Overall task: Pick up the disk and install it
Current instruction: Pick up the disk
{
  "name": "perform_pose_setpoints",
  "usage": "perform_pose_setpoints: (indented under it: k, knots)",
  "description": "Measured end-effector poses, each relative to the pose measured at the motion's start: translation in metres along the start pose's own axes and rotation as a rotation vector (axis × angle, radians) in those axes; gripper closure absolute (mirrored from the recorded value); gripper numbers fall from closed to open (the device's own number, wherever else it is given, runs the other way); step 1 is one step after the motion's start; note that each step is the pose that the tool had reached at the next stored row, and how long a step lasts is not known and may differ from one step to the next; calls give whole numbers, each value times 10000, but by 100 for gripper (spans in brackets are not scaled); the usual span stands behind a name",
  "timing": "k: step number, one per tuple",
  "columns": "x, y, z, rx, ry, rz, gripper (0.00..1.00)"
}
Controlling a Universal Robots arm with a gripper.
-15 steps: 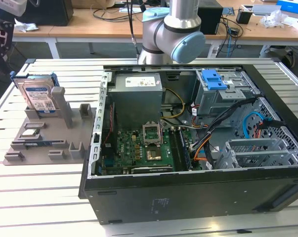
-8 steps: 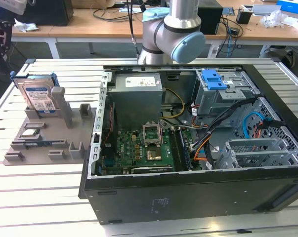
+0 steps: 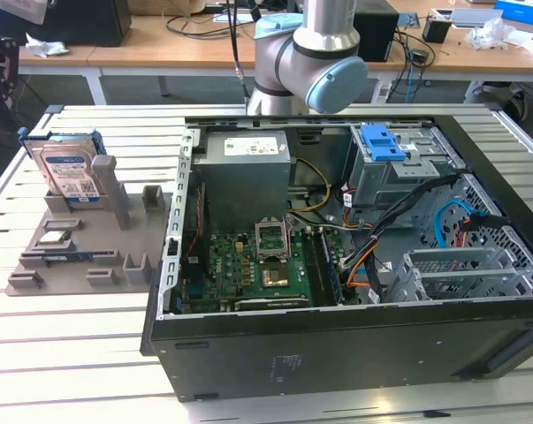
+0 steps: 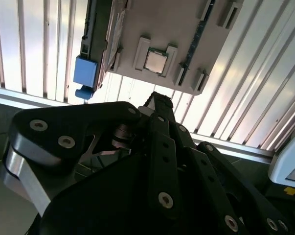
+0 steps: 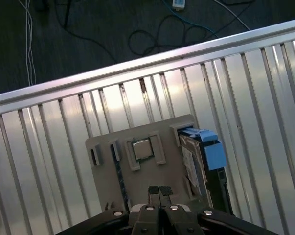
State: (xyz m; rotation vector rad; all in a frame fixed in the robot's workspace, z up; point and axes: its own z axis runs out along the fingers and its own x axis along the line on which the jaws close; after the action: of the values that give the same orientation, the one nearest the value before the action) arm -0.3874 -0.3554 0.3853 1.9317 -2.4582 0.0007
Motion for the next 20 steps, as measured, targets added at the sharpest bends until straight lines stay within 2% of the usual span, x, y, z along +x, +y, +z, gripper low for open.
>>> perform_pose_setpoints:
  k: [16, 20]
  knots:
    - [0, 0, 0, 12, 9, -958, 89]
    - [0, 0, 0, 12, 10, -1018, 89]
